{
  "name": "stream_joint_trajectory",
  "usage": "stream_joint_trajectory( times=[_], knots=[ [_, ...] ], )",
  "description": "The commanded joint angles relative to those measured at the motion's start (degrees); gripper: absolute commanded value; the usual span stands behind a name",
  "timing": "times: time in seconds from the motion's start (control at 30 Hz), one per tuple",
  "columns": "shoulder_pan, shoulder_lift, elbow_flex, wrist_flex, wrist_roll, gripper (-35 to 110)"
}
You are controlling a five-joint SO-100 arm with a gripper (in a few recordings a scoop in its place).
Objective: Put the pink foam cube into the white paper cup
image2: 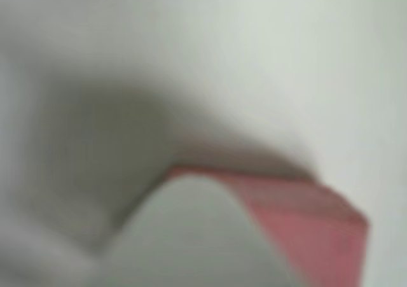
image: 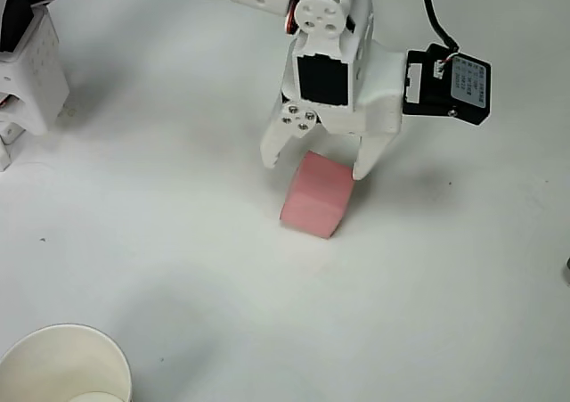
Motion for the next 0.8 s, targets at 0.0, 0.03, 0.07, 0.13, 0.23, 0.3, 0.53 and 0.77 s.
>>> stream_joint_trajectory(
  times=[0.0,0.03,0.07,0.13,0.23,0.3,0.53,0.77],
  knots=[
    [-0.18,2.29,-5.27,2.72,-0.79,39],
    [0.18,2.29,-5.27,2.99,-0.79,39],
    [0.26,2.29,-5.27,3.16,-0.79,39],
    [0.26,2.2,-5.27,3.16,-0.79,39],
    [0.26,2.02,-5.1,3.16,-0.7,39],
    [0.35,2.02,-5.1,3.08,-0.7,39],
    [1.58,1.05,-5.1,2.81,-1.32,39],
    [2.29,-1.05,-5.1,2.81,-1.93,39]
  ],
)
